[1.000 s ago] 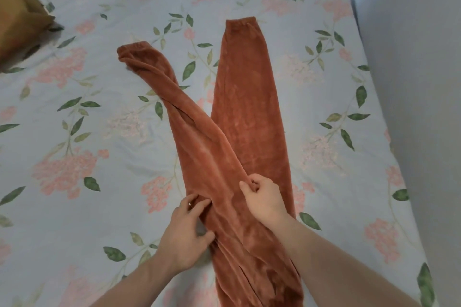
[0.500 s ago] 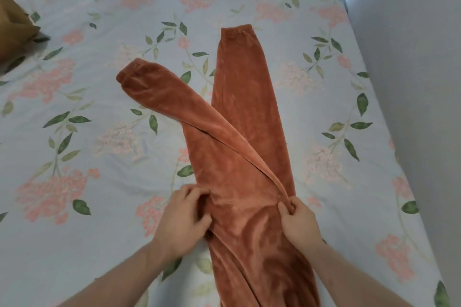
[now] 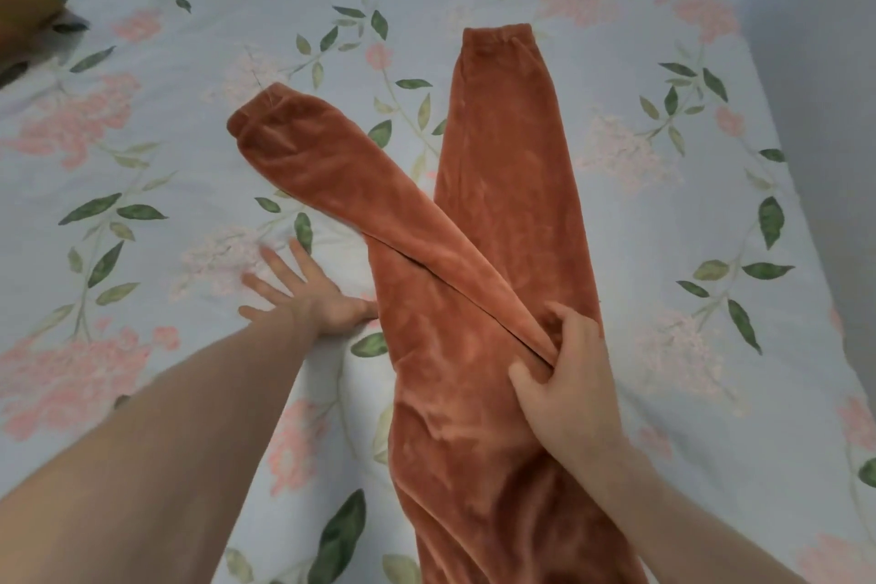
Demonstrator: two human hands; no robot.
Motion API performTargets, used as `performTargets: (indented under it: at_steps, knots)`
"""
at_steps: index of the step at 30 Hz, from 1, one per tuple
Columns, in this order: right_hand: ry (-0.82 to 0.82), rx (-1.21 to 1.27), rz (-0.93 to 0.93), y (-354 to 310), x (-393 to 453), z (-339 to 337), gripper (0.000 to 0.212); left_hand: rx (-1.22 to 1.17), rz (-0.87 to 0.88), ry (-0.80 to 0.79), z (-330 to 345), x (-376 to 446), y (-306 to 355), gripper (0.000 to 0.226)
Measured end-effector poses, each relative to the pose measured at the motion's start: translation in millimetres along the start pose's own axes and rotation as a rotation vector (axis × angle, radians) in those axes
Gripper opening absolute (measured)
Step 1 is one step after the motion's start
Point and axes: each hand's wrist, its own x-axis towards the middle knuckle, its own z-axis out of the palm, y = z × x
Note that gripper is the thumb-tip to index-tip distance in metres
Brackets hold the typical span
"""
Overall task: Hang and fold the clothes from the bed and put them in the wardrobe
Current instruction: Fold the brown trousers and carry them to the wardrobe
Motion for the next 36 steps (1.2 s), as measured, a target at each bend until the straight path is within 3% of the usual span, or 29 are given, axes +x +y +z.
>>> performTargets:
  at_steps: [4, 9, 12, 13, 14, 18, 21, 24, 27, 32, 36]
  knots:
    - [-0.077, -0.077, -0.215, -45.7, 51.0, 39.0, 0.062, 0.030, -0.060, -0.142, -7.3, 22.6, 4.0, 0.188]
    - [-0.126, -0.296, -0.316, -81.0, 98.4, 82.0, 0.065, 0.042, -0.115, -0.239, -13.8, 33.7, 11.0, 0.186]
    - [-0.085, -0.331, -0.330, -83.1, 123.6, 88.8, 0.030, 0.044, -0.154, -0.237, -14.3, 36.0, 13.6, 0.179]
    - [-0.048, -0.261, -0.309, -84.3, 129.9, 87.7, 0.013, 0.049, -0.167, -0.239, -15.4, 35.1, 14.0, 0.178]
    - [-0.008, -0.145, -0.252, -86.2, 135.5, 84.7, 0.009, 0.054, -0.172, -0.232, -16.7, 34.8, 15.2, 0.177]
    - [0.257, 0.302, 0.066, -82.1, 157.3, 55.9, 0.032, 0.006, -0.199, -0.216, -22.9, 25.8, 21.9, 0.183]
    - [0.395, 0.352, 0.259, -57.3, 175.9, 36.4, 0.032, 0.003, -0.173, -0.254, -30.5, 20.8, 23.9, 0.191]
    - [0.311, 0.230, 0.423, -22.9, 184.5, 33.1, 0.030, 0.010, -0.154, -0.265, -33.4, 16.6, 25.8, 0.186]
    - [0.251, 0.092, 0.326, -3.9, 176.9, 43.5, 0.032, 0.022, -0.157, -0.272, -32.8, 16.6, 26.1, 0.184]
    - [0.322, -0.003, 0.156, 15.5, 169.6, 56.3, 0.032, 0.015, -0.159, -0.251, -30.1, 16.2, 29.1, 0.190]
    - [0.312, -0.070, 0.150, 21.5, 175.9, 66.9, 0.028, 0.087, -0.057, -0.114, -29.3, 23.8, 27.4, 0.194]
